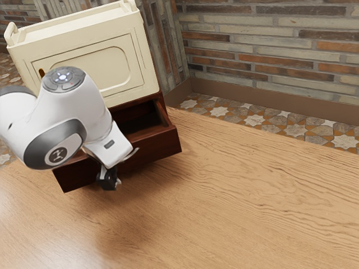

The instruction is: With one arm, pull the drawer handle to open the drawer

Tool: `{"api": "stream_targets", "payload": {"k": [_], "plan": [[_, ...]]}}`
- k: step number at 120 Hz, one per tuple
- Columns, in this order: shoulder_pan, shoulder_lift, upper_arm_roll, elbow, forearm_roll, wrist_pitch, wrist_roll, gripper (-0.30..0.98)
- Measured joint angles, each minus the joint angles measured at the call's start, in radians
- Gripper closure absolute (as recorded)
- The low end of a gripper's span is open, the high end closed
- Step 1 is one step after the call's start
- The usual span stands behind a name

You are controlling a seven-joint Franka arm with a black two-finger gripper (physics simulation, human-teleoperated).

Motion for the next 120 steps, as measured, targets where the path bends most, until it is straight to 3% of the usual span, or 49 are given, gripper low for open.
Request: {"api": "stream_targets", "payload": {"k": [60,100,120], "plan": [[0.005,-0.039,-0.040,0.085,0.024,-0.054,-0.002,0.04],[0.009,0.028,0.003,0.325,-0.170,-0.244,-0.005,0.01],[0.012,0.063,0.044,0.378,-0.214,-0.320,-0.005,0.00]]}}
